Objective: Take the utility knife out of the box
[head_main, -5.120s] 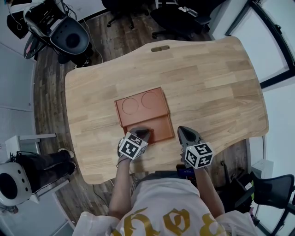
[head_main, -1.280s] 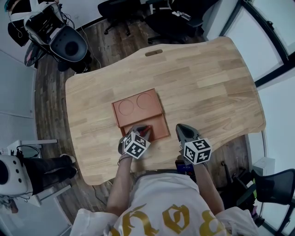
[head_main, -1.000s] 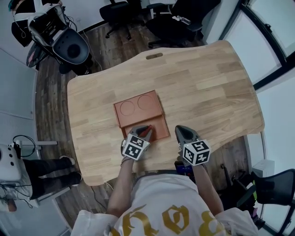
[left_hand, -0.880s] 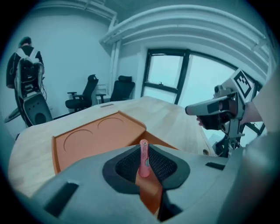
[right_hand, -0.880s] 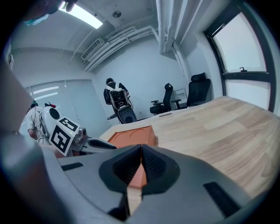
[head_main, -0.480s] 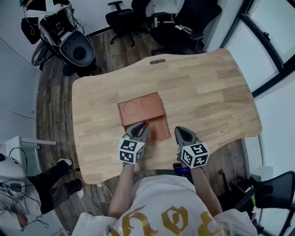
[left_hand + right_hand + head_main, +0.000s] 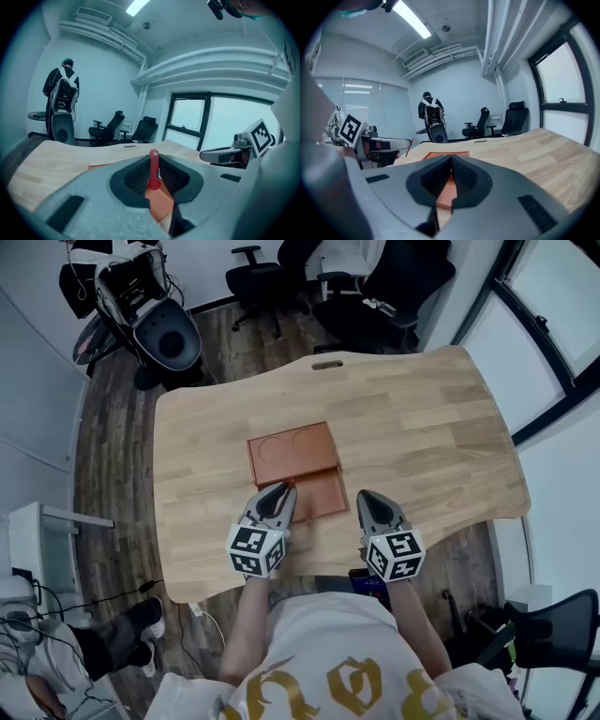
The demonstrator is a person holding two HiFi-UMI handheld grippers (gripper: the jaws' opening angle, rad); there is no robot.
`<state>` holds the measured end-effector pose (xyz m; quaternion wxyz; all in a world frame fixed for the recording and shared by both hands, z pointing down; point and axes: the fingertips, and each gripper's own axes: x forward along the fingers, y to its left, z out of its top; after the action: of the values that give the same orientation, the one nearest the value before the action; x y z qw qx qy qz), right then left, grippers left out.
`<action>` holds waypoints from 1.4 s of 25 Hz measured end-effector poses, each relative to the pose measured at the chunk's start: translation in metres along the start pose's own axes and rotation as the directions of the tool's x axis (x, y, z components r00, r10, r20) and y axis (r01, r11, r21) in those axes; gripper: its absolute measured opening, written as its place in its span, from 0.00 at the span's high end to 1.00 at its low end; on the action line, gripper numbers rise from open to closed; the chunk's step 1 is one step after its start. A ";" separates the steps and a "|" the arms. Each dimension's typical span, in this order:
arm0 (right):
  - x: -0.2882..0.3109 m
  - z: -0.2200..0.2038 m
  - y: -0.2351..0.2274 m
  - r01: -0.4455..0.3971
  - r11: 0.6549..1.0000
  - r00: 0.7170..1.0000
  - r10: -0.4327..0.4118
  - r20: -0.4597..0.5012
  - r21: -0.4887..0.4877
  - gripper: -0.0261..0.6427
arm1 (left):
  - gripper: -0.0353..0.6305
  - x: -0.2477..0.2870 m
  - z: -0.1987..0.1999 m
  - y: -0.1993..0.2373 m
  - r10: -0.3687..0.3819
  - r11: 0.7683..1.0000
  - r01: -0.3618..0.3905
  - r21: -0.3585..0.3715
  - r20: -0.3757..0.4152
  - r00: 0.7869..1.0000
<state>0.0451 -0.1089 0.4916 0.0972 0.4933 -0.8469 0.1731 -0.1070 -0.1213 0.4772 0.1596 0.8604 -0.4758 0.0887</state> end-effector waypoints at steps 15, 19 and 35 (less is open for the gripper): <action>-0.031 0.034 0.021 0.010 1.000 0.995 -0.009 0.095 -0.007 0.94 | 0.86 -0.046 0.032 -0.019 0.033 0.995 -0.046 0.090 0.134 0.990; -0.036 0.032 0.021 0.011 1.000 0.995 -0.011 0.097 0.000 0.94 | 0.86 -0.049 0.034 -0.021 0.033 0.995 -0.045 0.089 0.138 0.990; -0.043 0.028 0.018 0.016 1.000 0.996 -0.015 0.093 -0.008 0.94 | 0.86 -0.050 0.029 -0.027 0.012 0.995 -0.025 0.095 0.133 0.991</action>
<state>0.0507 -0.0773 0.4480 0.0610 0.5071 -0.8473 0.1453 -0.1105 -0.0785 0.4299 0.0853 0.8667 -0.4884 0.0558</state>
